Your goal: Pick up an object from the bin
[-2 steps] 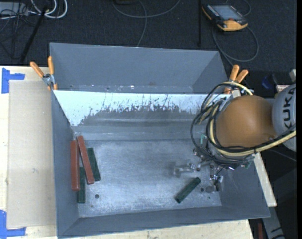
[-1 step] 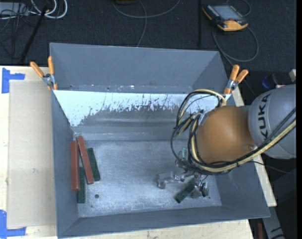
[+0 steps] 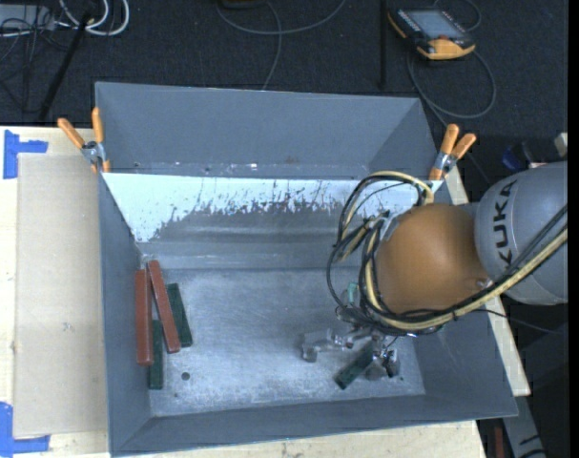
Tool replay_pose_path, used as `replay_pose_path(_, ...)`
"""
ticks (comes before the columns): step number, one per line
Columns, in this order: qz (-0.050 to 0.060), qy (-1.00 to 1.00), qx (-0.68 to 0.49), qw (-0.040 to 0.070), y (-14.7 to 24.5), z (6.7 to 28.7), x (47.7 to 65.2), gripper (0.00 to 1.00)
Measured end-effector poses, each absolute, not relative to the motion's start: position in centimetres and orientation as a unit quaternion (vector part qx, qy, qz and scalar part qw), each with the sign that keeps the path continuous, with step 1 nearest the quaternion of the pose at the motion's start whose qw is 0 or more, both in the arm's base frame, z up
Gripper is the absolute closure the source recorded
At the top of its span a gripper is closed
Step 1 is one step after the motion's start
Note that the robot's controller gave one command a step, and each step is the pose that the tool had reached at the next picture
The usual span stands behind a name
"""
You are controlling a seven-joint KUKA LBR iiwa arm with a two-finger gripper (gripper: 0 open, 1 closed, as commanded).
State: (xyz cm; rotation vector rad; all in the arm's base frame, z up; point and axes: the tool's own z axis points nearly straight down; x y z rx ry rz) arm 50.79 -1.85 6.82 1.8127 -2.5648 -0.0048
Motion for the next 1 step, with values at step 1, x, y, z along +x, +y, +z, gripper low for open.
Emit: replay_pose_path(1, -0.002, -0.818, 0.576, 0.0, -1.86, 6.84, 50.79, 1.0)
